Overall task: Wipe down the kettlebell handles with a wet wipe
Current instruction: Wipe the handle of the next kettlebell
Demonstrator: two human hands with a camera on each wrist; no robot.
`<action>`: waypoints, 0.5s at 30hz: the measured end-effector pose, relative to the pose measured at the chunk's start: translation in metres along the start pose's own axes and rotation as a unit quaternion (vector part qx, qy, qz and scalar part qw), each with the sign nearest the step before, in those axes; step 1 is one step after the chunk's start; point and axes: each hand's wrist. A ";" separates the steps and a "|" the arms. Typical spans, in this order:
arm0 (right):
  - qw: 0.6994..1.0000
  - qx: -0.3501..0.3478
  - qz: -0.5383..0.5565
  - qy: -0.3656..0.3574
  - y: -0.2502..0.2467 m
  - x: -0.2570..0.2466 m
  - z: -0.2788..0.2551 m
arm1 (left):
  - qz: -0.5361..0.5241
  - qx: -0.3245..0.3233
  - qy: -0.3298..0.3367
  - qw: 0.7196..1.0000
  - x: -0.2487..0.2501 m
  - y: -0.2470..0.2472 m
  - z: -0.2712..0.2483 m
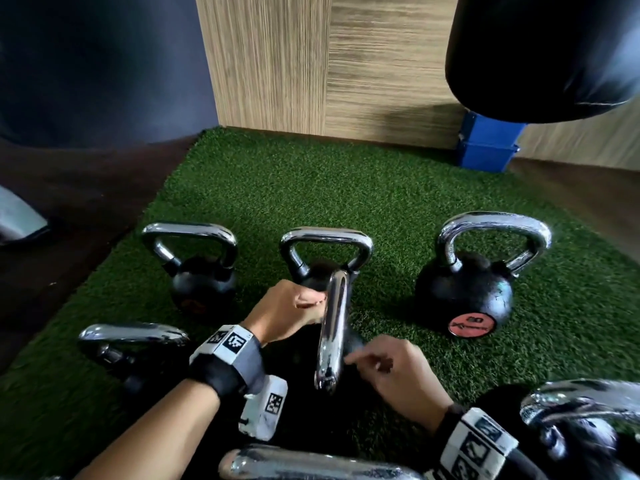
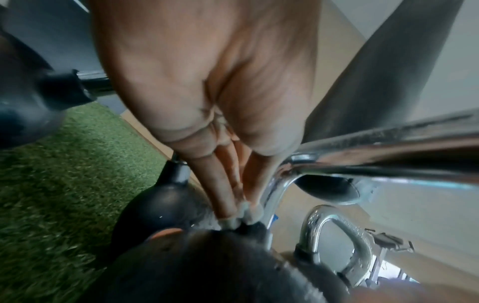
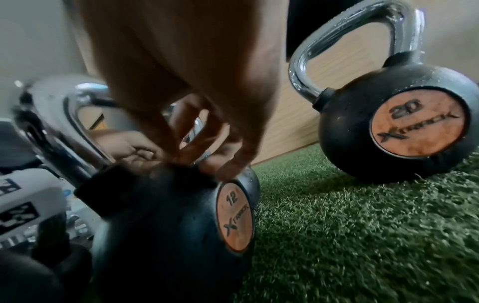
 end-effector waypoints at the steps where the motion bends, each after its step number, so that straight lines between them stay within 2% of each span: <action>1: 1.000 0.029 -0.003 0.011 0.000 0.001 0.006 | -0.005 0.000 0.002 1.000 0.000 0.001 -0.002; 3: 0.999 -0.003 -0.010 0.038 0.003 -0.001 0.016 | 0.041 0.040 -0.005 0.998 -0.001 0.005 -0.003; 6: 0.996 -0.077 0.016 0.049 0.005 -0.002 0.025 | 0.058 0.044 -0.003 0.997 0.005 0.005 -0.002; 8: 0.995 -0.077 0.024 0.052 0.006 -0.001 0.024 | 0.021 0.053 0.002 0.998 0.012 -0.001 0.002; 12: 0.995 -0.067 0.035 0.064 0.008 0.002 0.024 | 0.000 0.142 0.024 0.990 0.017 0.000 0.005; 15: 0.995 -0.061 0.035 0.067 0.009 0.004 0.023 | -0.047 0.129 0.030 0.990 0.017 0.002 0.005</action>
Point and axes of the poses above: each hand's wrist, its own z-axis towards the middle knuckle, its own y-axis out of the palm, x = y × z, and after that the axes turned 7 degrees about -x, right-handed
